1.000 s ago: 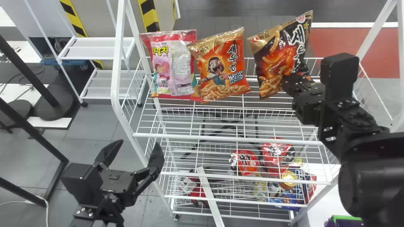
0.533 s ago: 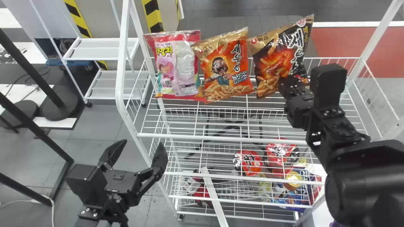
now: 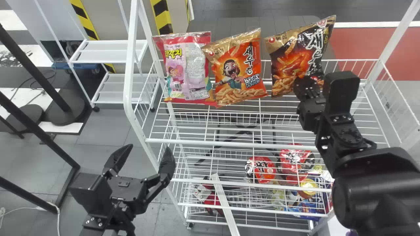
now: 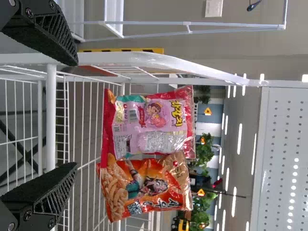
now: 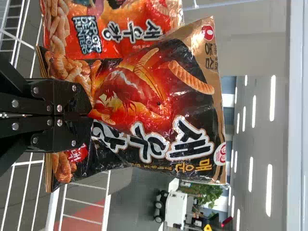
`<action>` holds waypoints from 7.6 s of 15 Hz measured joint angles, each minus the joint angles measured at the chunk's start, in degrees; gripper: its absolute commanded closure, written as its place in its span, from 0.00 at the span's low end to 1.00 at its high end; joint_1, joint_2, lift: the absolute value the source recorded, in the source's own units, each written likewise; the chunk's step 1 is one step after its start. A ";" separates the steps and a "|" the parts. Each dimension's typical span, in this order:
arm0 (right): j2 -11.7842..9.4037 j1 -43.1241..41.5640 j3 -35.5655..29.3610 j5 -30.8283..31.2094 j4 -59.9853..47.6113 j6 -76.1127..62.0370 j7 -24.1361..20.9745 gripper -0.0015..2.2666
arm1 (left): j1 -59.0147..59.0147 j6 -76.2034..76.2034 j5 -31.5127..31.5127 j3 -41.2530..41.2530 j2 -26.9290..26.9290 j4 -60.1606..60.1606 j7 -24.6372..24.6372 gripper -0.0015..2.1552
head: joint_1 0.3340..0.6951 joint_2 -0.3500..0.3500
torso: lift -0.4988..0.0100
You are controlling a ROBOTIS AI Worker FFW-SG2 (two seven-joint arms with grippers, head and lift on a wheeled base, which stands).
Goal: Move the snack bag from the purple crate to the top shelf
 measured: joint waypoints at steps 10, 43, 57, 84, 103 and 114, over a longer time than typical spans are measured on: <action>0.00 -3.58 0.96 -2.69 11.28 -8.45 -3.84 0.65 | 0.12 -0.91 -0.04 -0.26 0.27 0.04 0.01 0.03 | 1.00 0.63 | 0.98; 0.00 -7.28 1.99 -5.47 23.56 -17.21 -8.96 0.17 | 0.84 -3.76 -0.15 -0.88 0.28 0.94 0.18 0.03 | 1.00 0.60 | 0.98; 0.00 3.68 5.31 0.94 -0.68 -9.92 -8.38 0.05 | 1.63 -4.79 -0.21 0.11 0.28 0.03 0.78 0.03 | 1.00 0.68 | 0.98; -11.82 58.02 -8.93 -7.42 -29.82 -36.26 -0.58 0.06 | 12.05 -7.09 -3.15 -0.93 -2.01 -8.37 3.79 0.03 | 1.00 0.49 | 0.98; -11.16 57.93 -9.18 -10.01 -30.69 -31.52 0.53 0.06 | 14.11 -6.72 -6.19 -5.80 -1.30 -11.21 5.46 0.03 | 1.00 0.36 | 0.98; -11.01 57.66 -9.05 -10.03 -30.44 -31.74 0.51 0.06 | 13.84 -6.57 -5.85 -5.80 -1.21 -10.98 5.26 0.03 | 1.00 0.36 | 0.98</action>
